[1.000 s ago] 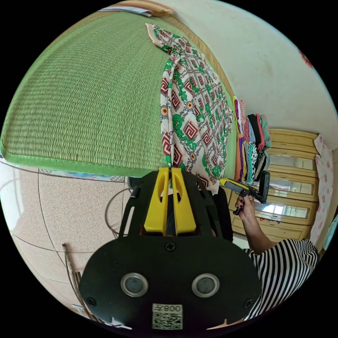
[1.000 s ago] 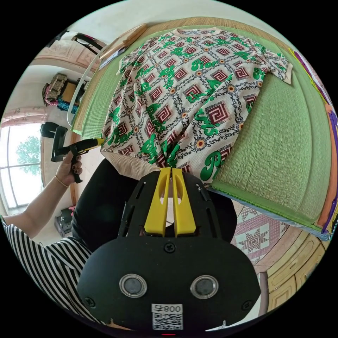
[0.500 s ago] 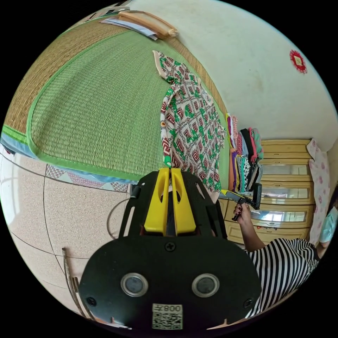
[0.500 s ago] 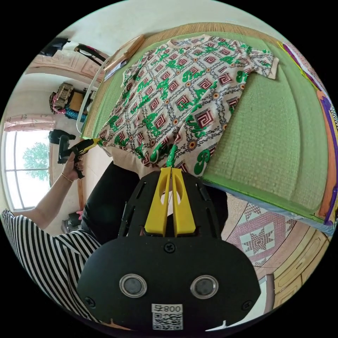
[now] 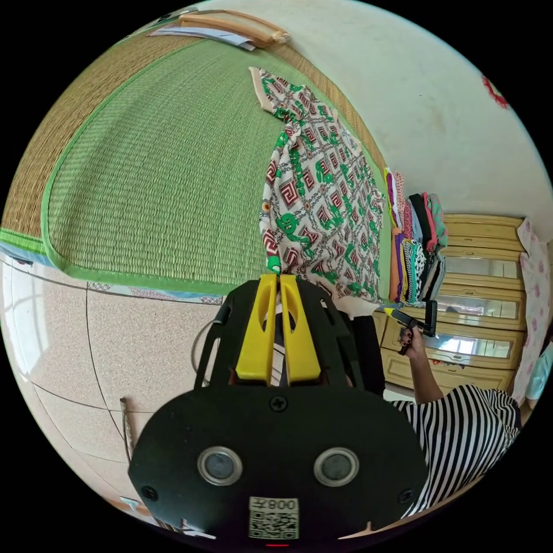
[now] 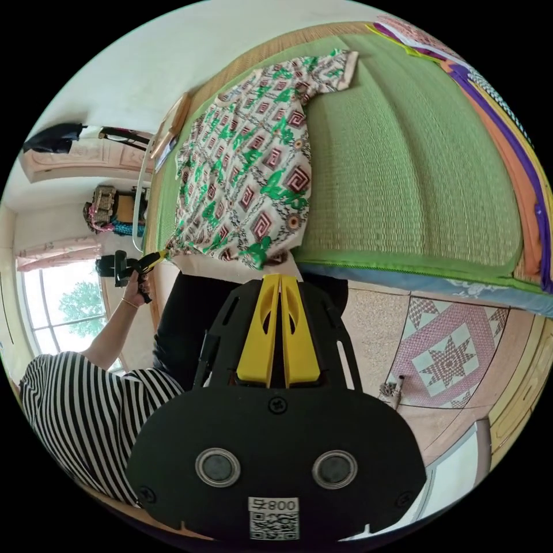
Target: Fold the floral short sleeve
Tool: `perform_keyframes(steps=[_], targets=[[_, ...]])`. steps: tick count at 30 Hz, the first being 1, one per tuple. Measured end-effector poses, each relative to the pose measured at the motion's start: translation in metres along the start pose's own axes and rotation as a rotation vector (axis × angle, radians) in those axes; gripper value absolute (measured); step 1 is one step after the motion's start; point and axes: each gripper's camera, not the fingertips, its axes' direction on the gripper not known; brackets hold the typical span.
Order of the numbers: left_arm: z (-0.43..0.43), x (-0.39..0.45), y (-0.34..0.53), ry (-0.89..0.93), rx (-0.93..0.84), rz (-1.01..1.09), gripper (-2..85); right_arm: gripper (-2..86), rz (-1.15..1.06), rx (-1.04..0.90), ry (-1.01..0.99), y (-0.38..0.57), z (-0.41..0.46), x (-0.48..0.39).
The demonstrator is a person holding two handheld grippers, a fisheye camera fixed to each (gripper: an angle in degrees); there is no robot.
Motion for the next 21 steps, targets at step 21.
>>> perform_keyframes(steps=[21], targets=[[0.117, -0.110, -0.096, 0.026, 0.012, -0.080, 0.8, 1.5, -0.088, -0.082, -0.092, 0.004, 0.016, 0.001]])
